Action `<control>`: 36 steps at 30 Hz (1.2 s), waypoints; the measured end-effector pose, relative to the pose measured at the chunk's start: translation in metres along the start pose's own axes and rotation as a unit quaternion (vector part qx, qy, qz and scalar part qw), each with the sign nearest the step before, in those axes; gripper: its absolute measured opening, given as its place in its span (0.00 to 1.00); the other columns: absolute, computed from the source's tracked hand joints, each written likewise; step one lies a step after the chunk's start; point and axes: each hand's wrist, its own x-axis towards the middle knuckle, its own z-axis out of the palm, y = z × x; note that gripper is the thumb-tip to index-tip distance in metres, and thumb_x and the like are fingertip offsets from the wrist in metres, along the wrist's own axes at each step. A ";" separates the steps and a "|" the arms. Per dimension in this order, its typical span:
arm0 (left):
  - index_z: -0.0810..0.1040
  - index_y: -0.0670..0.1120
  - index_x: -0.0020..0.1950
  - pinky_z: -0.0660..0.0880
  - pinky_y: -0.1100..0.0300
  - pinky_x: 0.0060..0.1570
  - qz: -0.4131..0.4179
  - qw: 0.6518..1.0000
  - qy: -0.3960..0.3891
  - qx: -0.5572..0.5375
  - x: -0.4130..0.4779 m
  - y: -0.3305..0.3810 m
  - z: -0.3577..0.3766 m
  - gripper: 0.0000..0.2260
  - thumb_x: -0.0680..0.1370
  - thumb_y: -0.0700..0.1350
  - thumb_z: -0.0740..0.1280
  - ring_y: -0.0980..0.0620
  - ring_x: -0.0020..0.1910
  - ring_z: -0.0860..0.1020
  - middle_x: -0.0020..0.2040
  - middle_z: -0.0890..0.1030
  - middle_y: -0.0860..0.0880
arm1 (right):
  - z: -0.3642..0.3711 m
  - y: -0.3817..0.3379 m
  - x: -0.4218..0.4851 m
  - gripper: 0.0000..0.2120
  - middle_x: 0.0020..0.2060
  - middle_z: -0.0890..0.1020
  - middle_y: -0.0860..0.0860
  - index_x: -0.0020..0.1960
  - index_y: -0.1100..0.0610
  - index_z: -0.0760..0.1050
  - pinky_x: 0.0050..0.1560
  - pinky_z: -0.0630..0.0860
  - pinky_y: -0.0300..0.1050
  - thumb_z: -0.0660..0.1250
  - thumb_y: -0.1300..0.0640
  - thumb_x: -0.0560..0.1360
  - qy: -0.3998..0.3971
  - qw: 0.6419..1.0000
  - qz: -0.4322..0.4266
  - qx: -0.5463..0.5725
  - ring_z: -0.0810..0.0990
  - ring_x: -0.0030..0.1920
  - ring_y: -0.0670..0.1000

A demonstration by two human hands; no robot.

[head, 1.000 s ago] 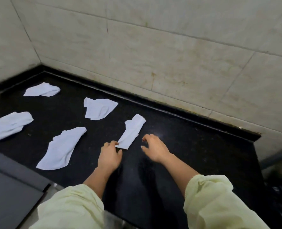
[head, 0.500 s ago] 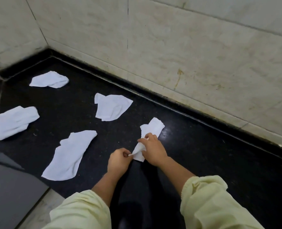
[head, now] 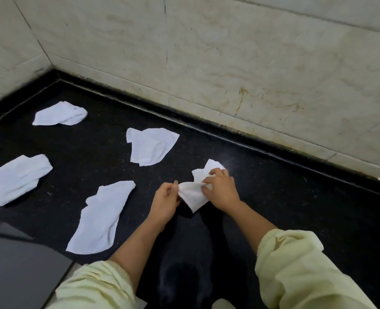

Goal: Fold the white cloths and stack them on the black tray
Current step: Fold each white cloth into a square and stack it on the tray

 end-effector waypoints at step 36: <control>0.84 0.37 0.46 0.78 0.60 0.57 0.119 0.958 -0.259 0.030 0.032 0.152 -0.003 0.06 0.73 0.39 0.72 0.46 0.55 0.82 0.51 0.84 0.40 | -0.147 0.078 -0.077 0.03 0.44 0.84 0.48 0.44 0.52 0.78 0.56 0.74 0.48 0.71 0.55 0.73 0.100 0.760 0.173 0.619 0.81 0.51 0.50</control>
